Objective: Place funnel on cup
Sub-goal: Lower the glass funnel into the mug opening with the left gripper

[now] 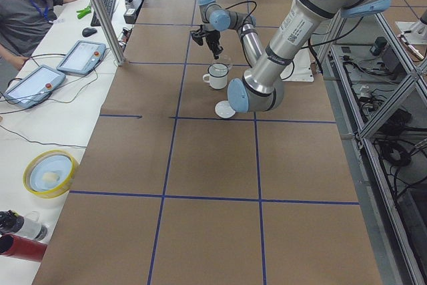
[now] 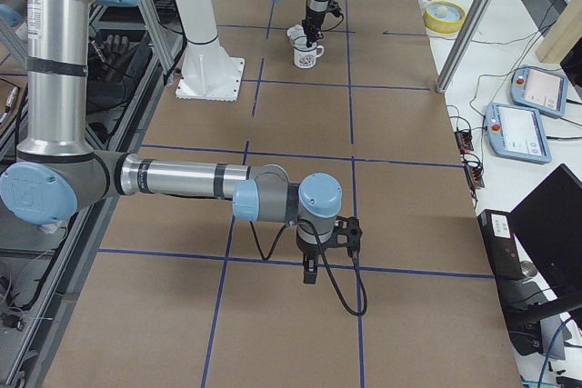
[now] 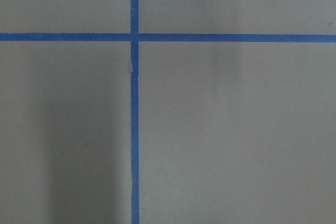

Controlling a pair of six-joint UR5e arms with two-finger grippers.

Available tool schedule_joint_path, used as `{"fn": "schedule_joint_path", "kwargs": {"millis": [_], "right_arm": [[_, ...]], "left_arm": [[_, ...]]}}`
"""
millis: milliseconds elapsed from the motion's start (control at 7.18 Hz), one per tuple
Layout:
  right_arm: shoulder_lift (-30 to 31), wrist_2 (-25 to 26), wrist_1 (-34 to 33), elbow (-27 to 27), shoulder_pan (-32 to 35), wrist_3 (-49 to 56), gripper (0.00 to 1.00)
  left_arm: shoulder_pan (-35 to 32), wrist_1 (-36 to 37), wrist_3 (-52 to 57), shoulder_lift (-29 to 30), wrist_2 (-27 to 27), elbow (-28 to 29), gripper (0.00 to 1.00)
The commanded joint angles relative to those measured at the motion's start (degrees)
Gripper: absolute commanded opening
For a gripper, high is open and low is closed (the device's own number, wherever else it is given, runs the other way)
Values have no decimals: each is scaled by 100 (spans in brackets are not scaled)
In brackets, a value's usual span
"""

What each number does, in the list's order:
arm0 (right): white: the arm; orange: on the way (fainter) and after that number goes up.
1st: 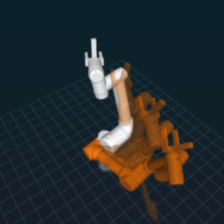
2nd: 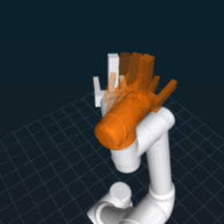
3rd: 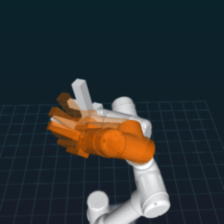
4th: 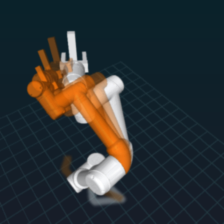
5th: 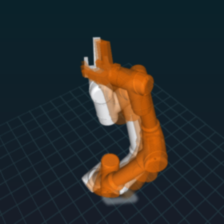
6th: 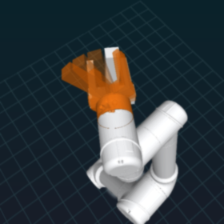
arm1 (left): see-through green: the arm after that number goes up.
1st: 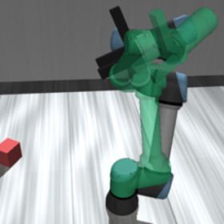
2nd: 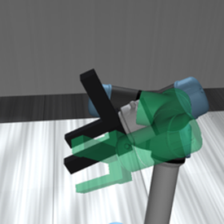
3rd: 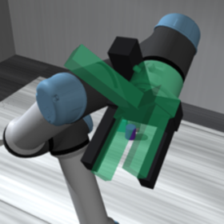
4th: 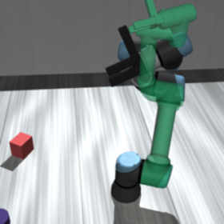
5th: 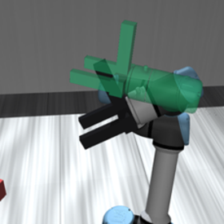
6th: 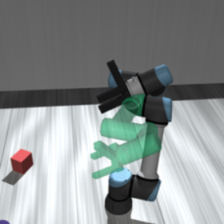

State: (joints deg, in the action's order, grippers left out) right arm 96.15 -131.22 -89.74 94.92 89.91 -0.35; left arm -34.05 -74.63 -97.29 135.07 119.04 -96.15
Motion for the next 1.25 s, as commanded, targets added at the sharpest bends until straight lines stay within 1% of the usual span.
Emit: {"fn": "schedule_joint_path", "kwargs": {"millis": [0, 1114], "right_arm": [[0, 0, 0, 0, 0, 0, 100], [0, 0, 0, 0, 0, 0, 100]], "left_arm": [[3, -52, 123, -7, -12, 61, 0], [-84, -78, 360, -7, -82, 70, 0]]}}
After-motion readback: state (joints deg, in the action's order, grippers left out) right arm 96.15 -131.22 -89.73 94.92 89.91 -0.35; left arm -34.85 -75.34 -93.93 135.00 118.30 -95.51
